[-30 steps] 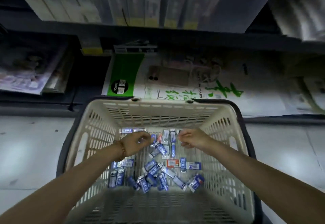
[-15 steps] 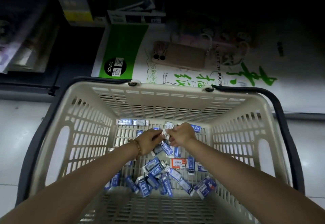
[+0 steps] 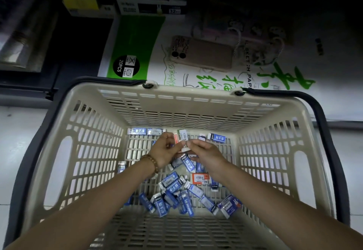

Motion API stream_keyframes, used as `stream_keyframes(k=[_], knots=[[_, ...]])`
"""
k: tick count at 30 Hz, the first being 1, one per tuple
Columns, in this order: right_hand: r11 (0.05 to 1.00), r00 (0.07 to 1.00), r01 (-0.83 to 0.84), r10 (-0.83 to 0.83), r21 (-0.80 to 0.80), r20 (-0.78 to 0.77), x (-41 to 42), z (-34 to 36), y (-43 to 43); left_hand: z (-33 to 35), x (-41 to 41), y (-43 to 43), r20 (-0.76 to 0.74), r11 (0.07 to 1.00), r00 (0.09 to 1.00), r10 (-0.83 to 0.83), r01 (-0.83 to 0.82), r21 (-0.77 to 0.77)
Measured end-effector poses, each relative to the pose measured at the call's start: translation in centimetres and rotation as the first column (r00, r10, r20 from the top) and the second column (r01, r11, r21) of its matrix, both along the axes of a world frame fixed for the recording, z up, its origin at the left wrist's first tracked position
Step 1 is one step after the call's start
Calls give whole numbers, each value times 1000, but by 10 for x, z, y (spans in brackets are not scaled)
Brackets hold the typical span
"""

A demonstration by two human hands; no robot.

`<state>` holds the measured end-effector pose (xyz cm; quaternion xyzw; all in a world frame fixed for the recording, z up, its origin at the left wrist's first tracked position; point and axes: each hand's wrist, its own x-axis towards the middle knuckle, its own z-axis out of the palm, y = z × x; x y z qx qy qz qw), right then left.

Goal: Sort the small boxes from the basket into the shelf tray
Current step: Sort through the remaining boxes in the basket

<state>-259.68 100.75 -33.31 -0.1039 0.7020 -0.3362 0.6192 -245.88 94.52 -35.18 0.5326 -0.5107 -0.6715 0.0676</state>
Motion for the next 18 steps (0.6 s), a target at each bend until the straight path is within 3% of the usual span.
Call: stream_keyframes(k=[4,8,11,13,18], knots=[[994,988,97,-90,-53,123,0,13,4,7,3,-1,-160,992,984,82,-66,103],[973,973,191,-171,-127,156,-13,32,-2,16,9,-13,-134,979,978,158,-137,153],[964,990,-87,57,-252,-126,-26,47,-9,24,17,-29,-115,992,988,99,-90,88],[929,960,-231,170,-290,-221,-31,55,-14,30,19,-36,-85,994,994,61,-53,97],[910,947,-304,321,-283,15,-28,55,-14,40,17,-33,-52,945,984,-169,177,275]])
